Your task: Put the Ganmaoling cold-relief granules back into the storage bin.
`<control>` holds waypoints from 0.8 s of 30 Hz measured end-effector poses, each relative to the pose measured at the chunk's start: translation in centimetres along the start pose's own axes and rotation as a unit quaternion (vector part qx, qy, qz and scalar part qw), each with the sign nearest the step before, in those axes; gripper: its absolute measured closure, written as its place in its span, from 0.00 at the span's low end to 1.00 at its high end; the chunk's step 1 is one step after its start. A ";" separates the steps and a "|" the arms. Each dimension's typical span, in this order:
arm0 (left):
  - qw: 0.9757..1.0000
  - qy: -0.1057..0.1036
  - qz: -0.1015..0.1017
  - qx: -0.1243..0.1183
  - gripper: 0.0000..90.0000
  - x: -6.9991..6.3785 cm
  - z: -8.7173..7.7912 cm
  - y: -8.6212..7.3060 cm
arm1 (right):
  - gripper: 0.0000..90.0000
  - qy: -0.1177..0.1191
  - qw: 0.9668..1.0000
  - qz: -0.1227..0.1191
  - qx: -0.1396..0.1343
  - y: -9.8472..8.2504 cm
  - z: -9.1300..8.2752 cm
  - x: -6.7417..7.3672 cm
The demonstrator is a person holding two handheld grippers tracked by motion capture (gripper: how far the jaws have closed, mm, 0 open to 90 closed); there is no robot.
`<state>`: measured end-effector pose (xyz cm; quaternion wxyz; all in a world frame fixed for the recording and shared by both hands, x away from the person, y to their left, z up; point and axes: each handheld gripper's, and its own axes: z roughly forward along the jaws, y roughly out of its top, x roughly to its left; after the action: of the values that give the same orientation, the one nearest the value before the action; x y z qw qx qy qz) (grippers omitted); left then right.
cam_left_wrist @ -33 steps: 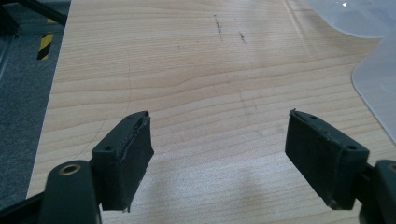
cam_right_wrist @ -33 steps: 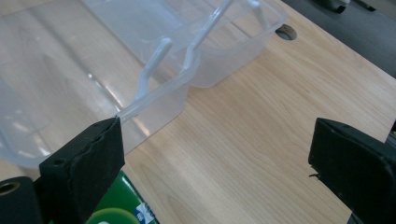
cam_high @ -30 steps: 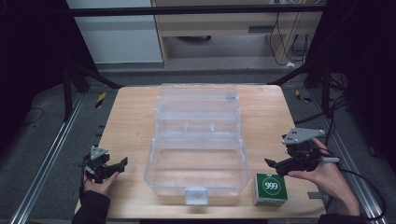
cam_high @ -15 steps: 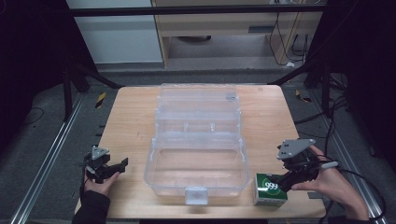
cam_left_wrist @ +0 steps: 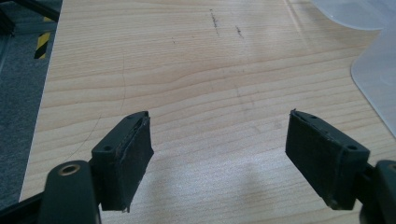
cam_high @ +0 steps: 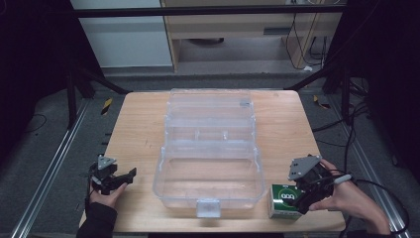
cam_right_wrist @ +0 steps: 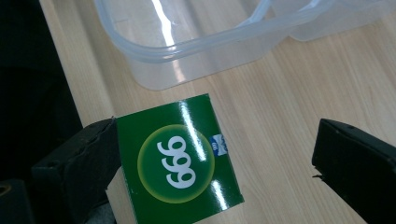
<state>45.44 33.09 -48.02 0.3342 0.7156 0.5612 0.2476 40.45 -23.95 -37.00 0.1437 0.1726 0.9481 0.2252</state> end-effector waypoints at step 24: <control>1.000 0.001 0.001 0.001 0.25 0.1 0.0 0.0 | 0.01 0.047 0.995 -0.051 0.071 -0.4 2.9 1.3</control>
<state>45.47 33.14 -48.07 0.3332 0.7161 0.5610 0.2480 40.17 -22.68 -40.00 0.0974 0.1229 0.9749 0.1579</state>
